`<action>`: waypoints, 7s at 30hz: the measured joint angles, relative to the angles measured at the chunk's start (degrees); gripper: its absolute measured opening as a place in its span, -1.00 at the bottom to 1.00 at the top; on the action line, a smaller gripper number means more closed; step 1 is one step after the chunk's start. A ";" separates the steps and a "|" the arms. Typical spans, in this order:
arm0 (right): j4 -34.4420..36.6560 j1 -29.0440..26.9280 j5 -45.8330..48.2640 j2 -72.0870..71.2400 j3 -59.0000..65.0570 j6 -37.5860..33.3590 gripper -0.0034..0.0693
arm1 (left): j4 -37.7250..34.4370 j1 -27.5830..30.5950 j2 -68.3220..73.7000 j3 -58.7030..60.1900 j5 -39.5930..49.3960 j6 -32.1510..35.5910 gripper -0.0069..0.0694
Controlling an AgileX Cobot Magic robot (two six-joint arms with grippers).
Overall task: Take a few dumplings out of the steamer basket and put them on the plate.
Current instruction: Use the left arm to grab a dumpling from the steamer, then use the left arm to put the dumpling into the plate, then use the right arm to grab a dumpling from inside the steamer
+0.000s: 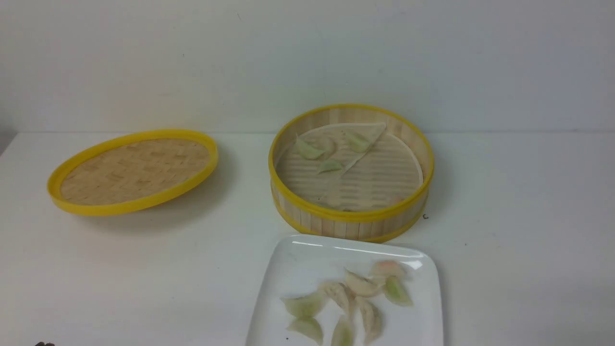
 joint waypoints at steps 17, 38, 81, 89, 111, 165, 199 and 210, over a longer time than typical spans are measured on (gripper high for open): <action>0.00 0.00 -0.01 0.00 0.00 0.00 -0.95 | 0.37 0.00 0.00 0.07 -2.18 -0.06 -0.83; 3.10 0.00 -16.15 0.00 0.45 13.11 -0.95 | -26.72 -0.35 11.05 -24.90 -16.38 -5.72 -0.83; 9.29 32.30 49.73 41.66 -52.34 9.69 -0.95 | -6.79 -16.91 142.93 -150.17 48.88 29.65 -0.65; 10.67 32.55 50.18 41.66 -52.34 10.09 -0.95 | -5.78 -17.09 149.89 -150.91 44.55 35.97 0.19; 10.67 32.55 50.22 41.66 -52.34 10.09 -0.95 | 4.57 -18.66 151.32 -151.28 48.12 31.14 -0.24; 31.15 12.75 44.98 87.39 -81.46 -30.44 -0.95 | 4.57 -30.95 84.17 -83.51 48.63 -5.65 -0.82; 30.22 15.75 37.86 149.46 -140.96 -41.77 -0.17 | 0.42 -30.95 69.15 -69.17 49.80 -10.09 -0.83; 30.14 15.77 48.93 127.63 -133.62 -36.24 -0.16 | 1.41 -30.95 69.15 -69.17 48.77 -9.85 -0.83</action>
